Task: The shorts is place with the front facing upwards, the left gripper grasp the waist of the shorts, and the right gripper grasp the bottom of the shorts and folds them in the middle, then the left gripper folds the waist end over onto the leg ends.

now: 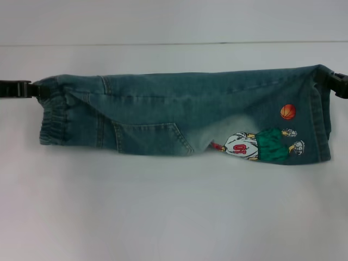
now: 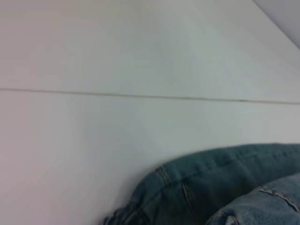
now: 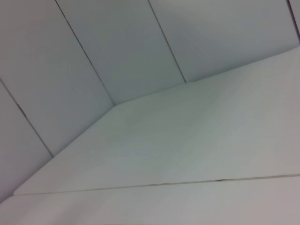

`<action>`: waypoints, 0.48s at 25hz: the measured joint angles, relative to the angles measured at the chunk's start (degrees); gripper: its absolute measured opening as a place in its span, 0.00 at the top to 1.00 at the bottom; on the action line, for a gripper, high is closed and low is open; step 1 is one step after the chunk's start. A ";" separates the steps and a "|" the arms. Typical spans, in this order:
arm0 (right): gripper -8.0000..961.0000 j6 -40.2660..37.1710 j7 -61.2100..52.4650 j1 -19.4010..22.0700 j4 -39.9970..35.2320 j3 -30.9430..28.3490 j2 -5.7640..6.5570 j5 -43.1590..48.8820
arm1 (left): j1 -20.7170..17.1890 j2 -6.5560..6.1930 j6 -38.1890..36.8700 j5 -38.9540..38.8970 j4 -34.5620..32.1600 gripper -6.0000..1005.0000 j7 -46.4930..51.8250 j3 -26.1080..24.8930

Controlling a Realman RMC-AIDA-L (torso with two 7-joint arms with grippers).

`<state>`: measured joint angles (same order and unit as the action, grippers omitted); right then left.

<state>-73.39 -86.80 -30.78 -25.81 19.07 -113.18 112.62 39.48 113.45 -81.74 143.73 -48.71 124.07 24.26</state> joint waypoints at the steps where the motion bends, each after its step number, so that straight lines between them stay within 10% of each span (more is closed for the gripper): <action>1: 0.95 0.42 0.00 -0.15 -0.10 0.06 -0.01 0.00 | -0.15 0.03 0.54 -0.55 0.08 0.95 0.00 0.03; 12: 0.95 5.30 -1.52 -3.55 -0.94 2.59 0.56 0.31 | 0.66 0.56 4.09 -1.88 0.49 0.95 -0.36 0.73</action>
<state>-68.09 -88.32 -34.33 -26.75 21.66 -112.62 112.92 40.14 114.01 -77.65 141.85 -48.21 123.70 25.00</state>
